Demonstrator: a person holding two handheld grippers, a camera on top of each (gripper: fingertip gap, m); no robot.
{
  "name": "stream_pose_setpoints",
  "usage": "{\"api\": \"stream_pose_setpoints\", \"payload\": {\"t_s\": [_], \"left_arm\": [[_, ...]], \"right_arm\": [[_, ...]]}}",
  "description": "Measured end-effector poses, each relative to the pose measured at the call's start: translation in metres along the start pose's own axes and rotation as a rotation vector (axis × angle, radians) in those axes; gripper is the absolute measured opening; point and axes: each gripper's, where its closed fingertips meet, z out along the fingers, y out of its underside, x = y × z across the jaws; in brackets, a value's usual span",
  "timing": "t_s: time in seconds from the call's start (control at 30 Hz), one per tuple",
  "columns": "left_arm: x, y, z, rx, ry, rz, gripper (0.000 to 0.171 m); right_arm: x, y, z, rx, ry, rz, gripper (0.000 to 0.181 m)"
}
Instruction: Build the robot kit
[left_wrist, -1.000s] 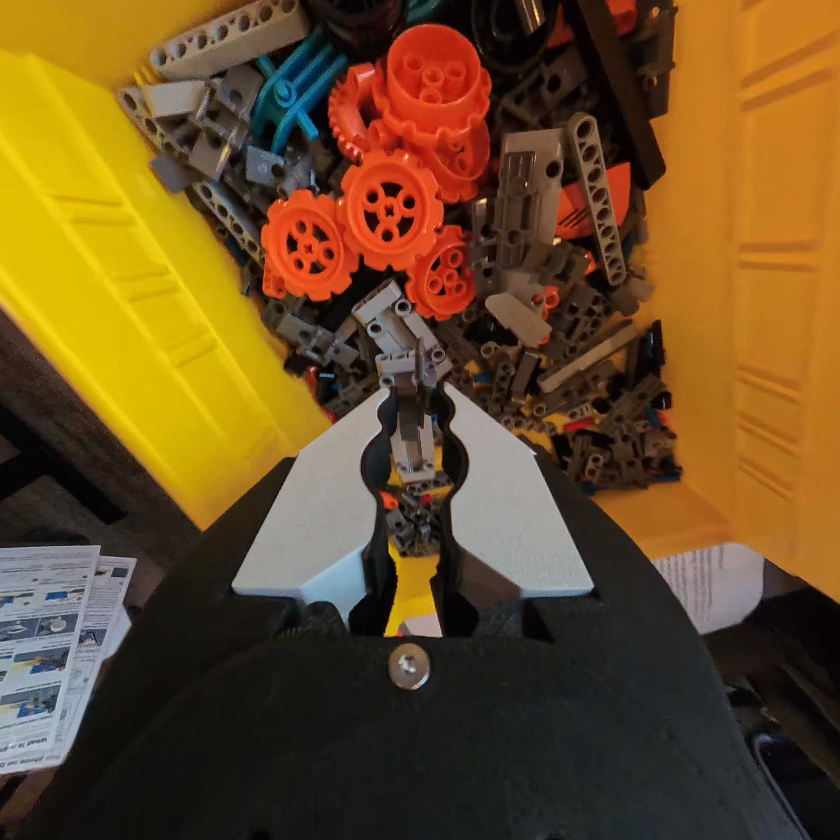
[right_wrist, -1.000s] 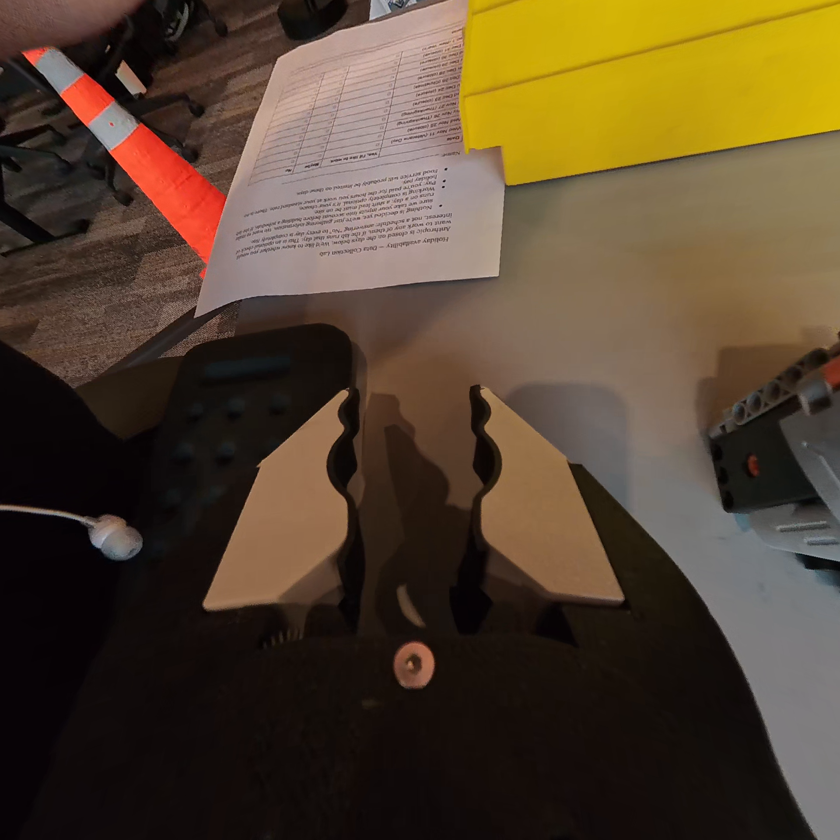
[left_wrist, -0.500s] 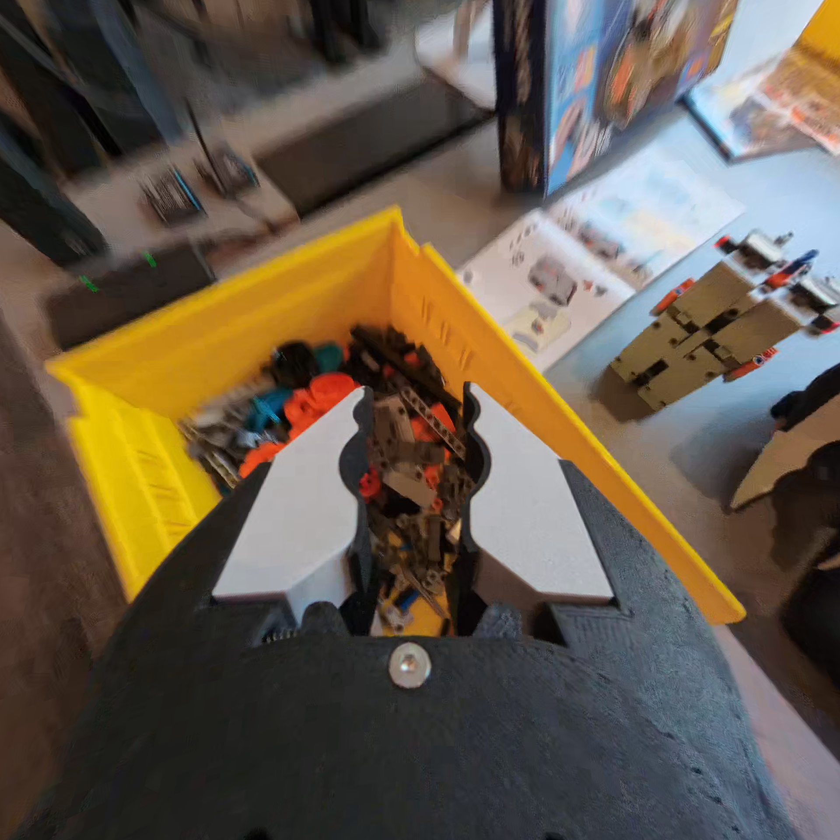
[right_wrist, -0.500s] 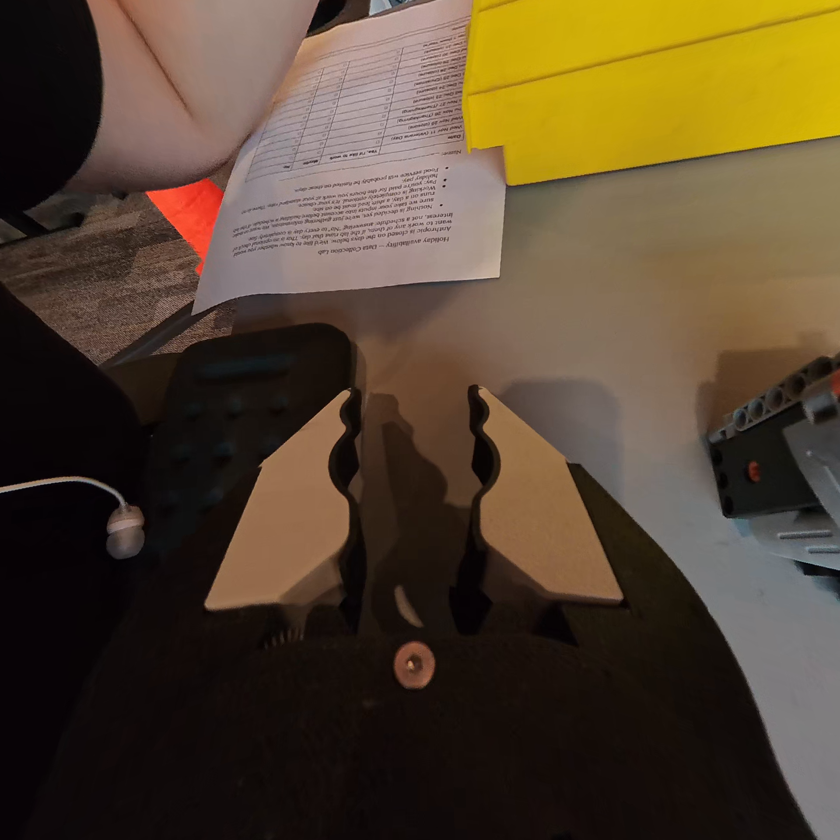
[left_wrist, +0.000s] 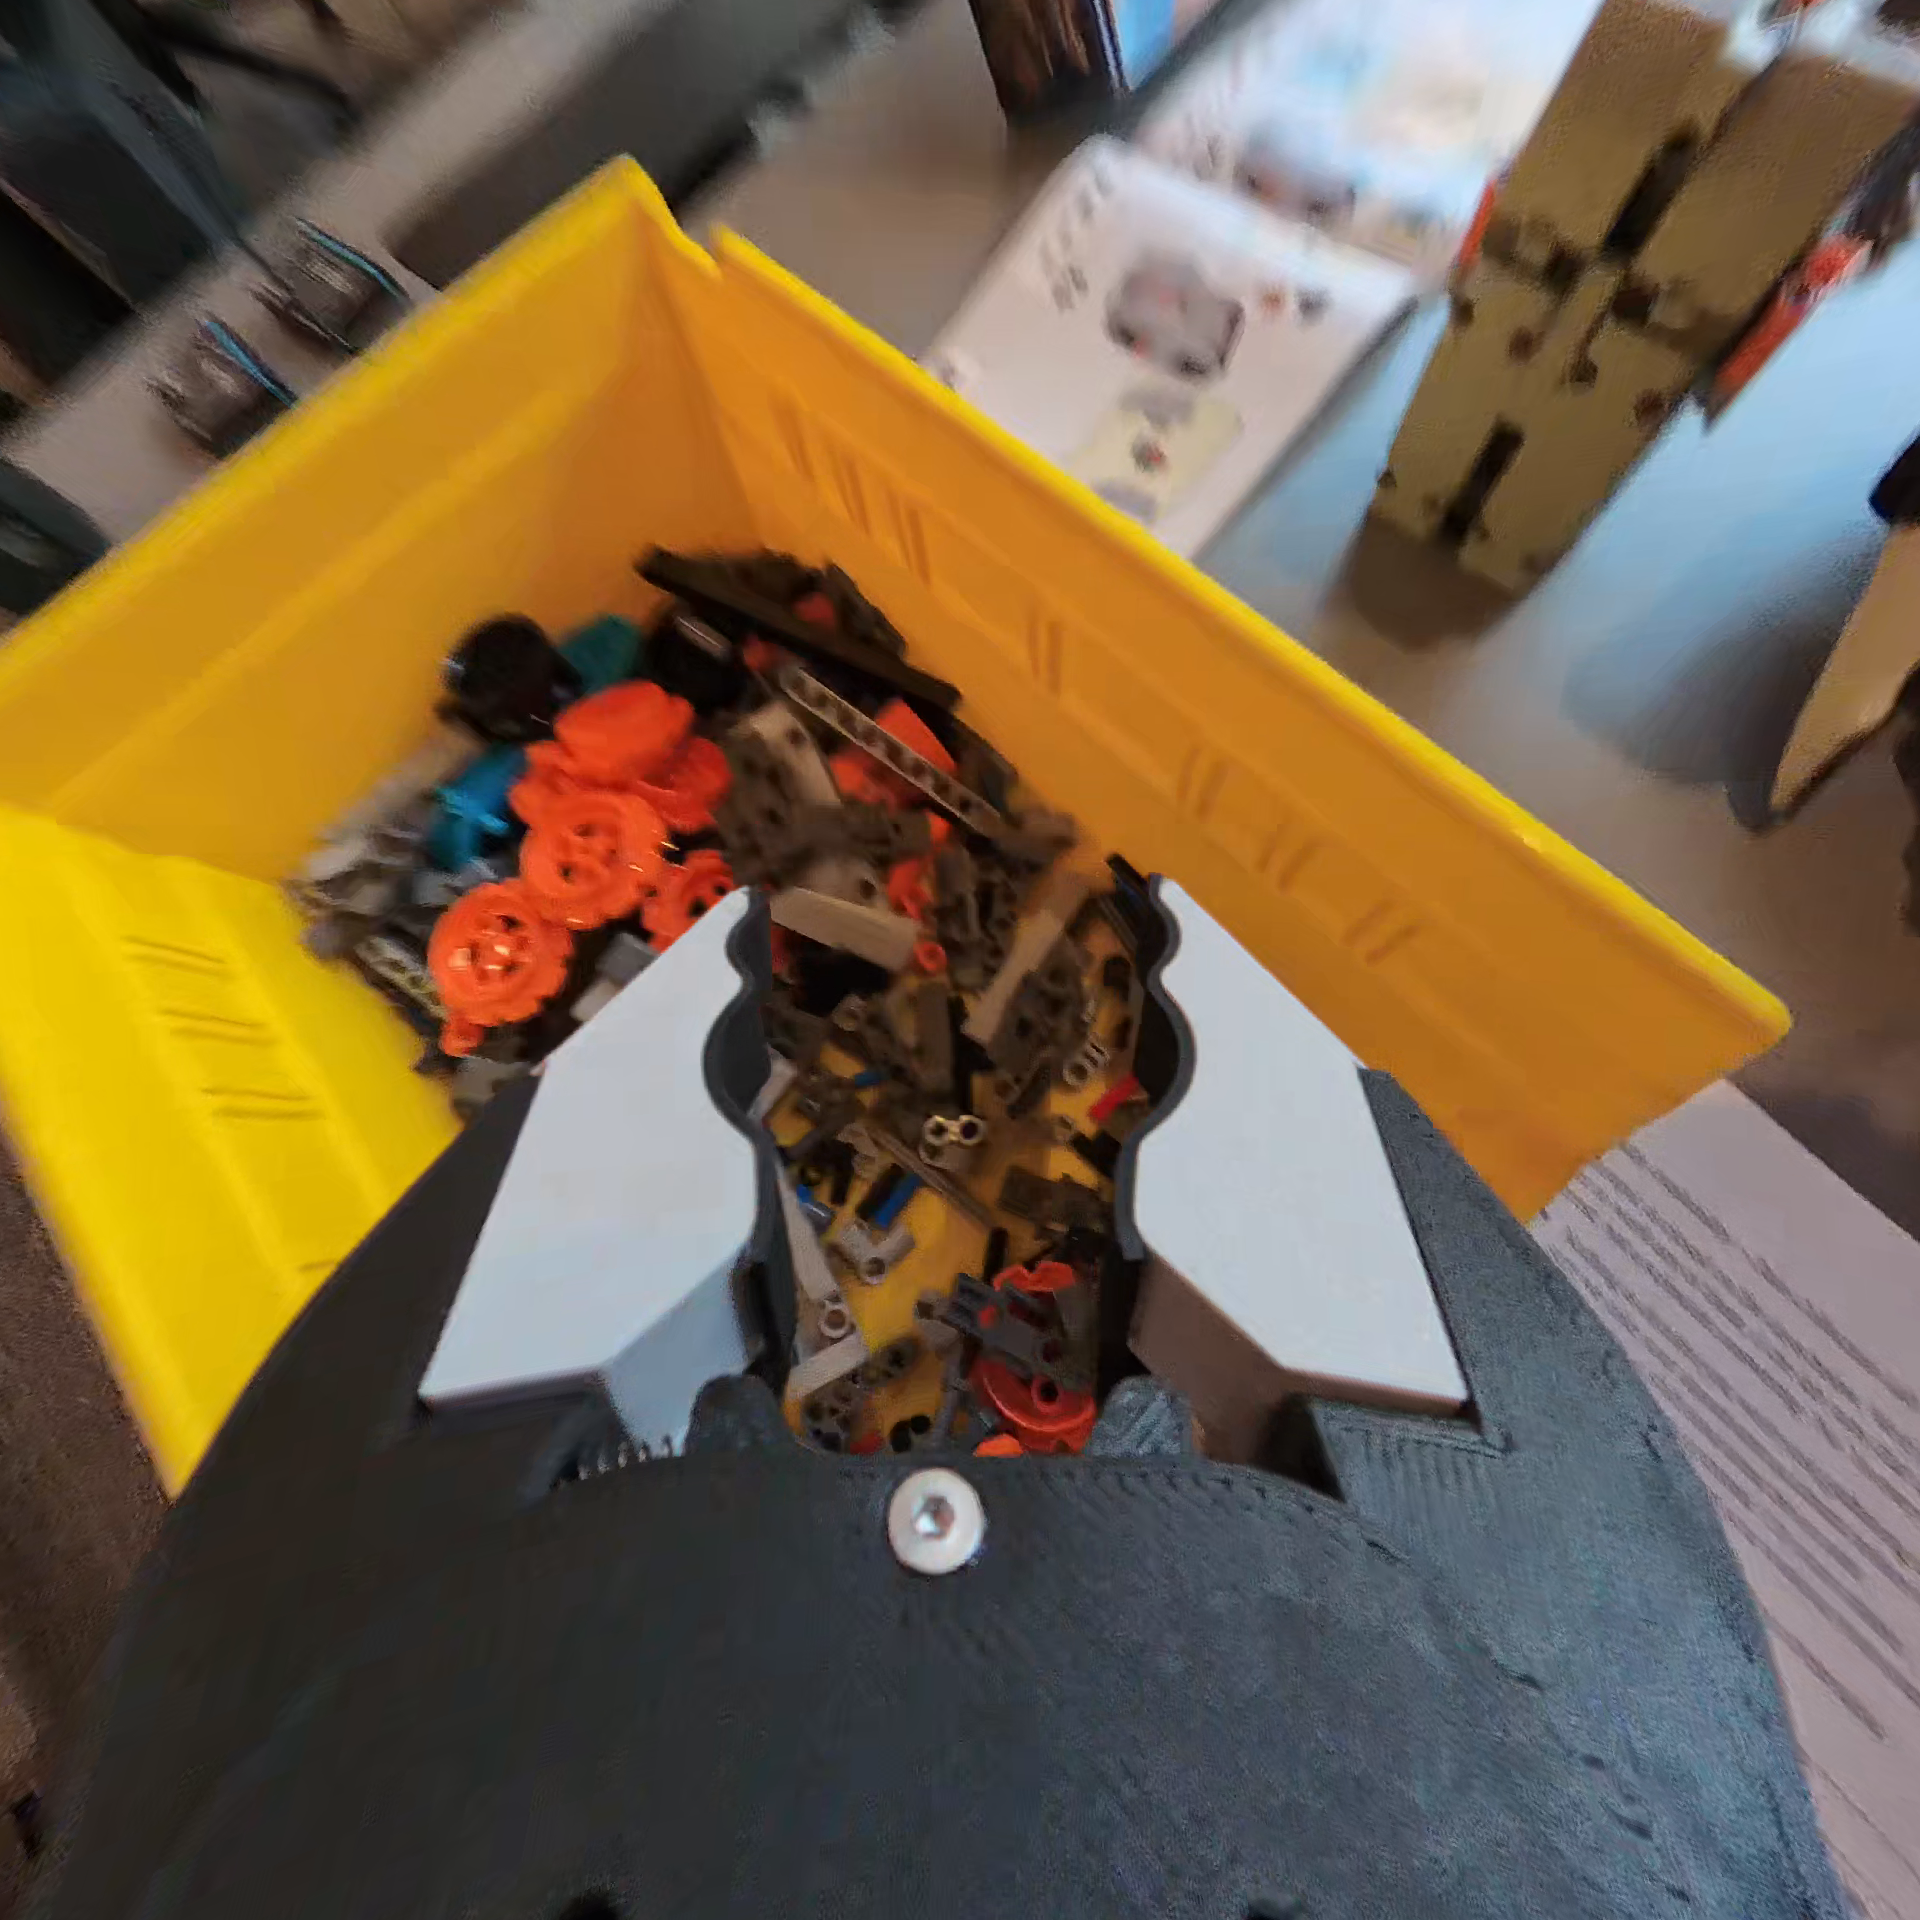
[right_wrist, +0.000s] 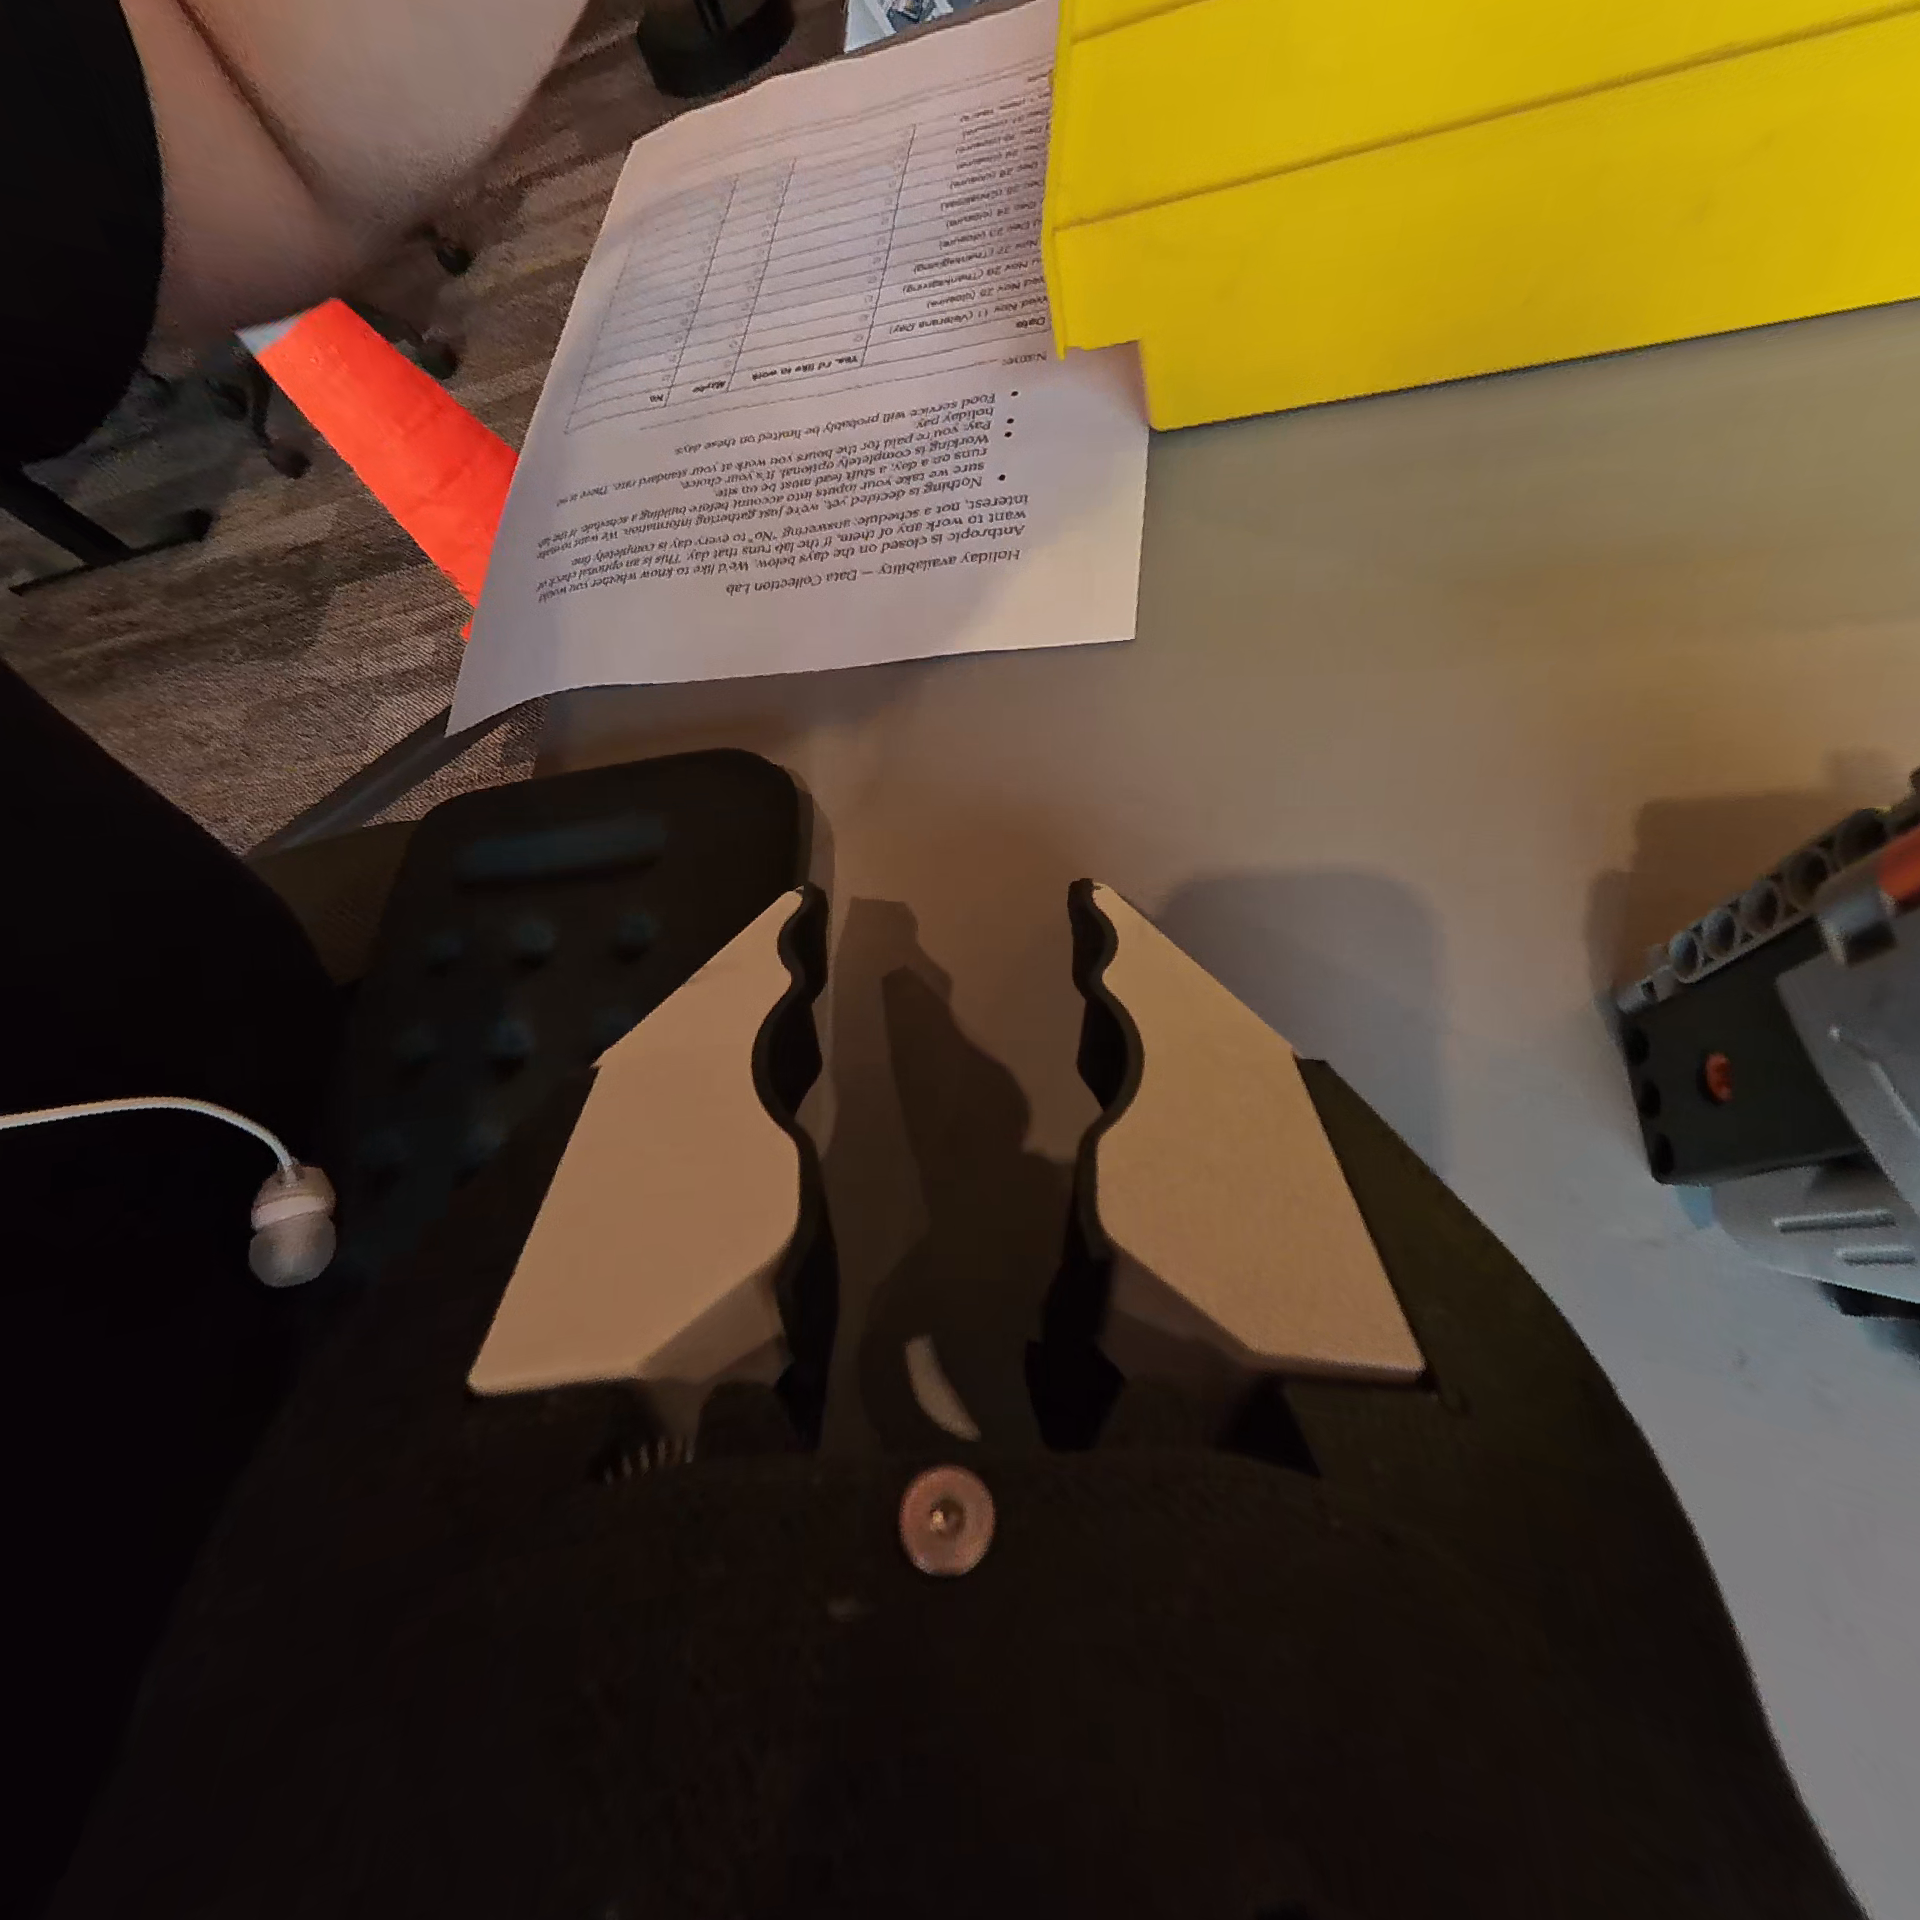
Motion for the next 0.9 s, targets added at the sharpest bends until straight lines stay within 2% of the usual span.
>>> {"api": "stream_pose_setpoints", "payload": {"t_s": [0.07, 0.17, 0.3, 0.37, 0.43, 0.47, 0.53, 0.57, 0.77, 0.9], "left_arm": [[0.009, 0.009, 0.011, -0.092, 0.053, 0.052, 0.061], [0.014, 0.021, 0.023, -0.204, 0.069, 0.146, 0.06], [0.022, 0.042, 0.036, -0.334, 0.127, 0.171, 0.065], [0.024, 0.048, 0.041, -0.36, 0.152, 0.149, 0.069], [0.026, 0.049, 0.041, -0.364, 0.189, 0.114, 0.058], [0.025, 0.049, 0.04, -0.373, 0.194, 0.1, 0.045], [0.012, 0.051, 0.038, -0.386, 0.141, 0.098, 0.013], [0.005, 0.052, 0.037, -0.391, 0.107, 0.101, 0.007], [-0.035, 0.062, 0.031, -0.493, -0.051, 0.043, 0.006], [-0.063, 0.06, 0.025, -0.519, -0.174, 0.006, 0.006]], "right_arm": [[0.0, 0.0, 0.0, 0.001, 0.0, 0.001, 0.046], [0.0, 0.0, 0.0, -0.002, 0.004, -0.006, 0.046], [-0.001, 0.001, 0.0, -0.007, 0.009, -0.018, 0.047], [-0.001, 0.001, 0.0, -0.005, 0.007, -0.015, 0.047], [0.0, 0.0, 0.0, -0.003, 0.003, -0.009, 0.047], [0.0, 0.0, 0.0, -0.002, 0.002, -0.006, 0.047], [0.0, 0.0, -0.001, 0.001, -0.001, 0.0, 0.046], [0.0, 0.0, -0.001, 0.002, -0.003, 0.003, 0.046], [0.0, -0.001, 0.0, 0.003, -0.009, 0.007, 0.045], [-0.001, 0.0, 0.0, -0.001, -0.005, -0.003, 0.045]]}}
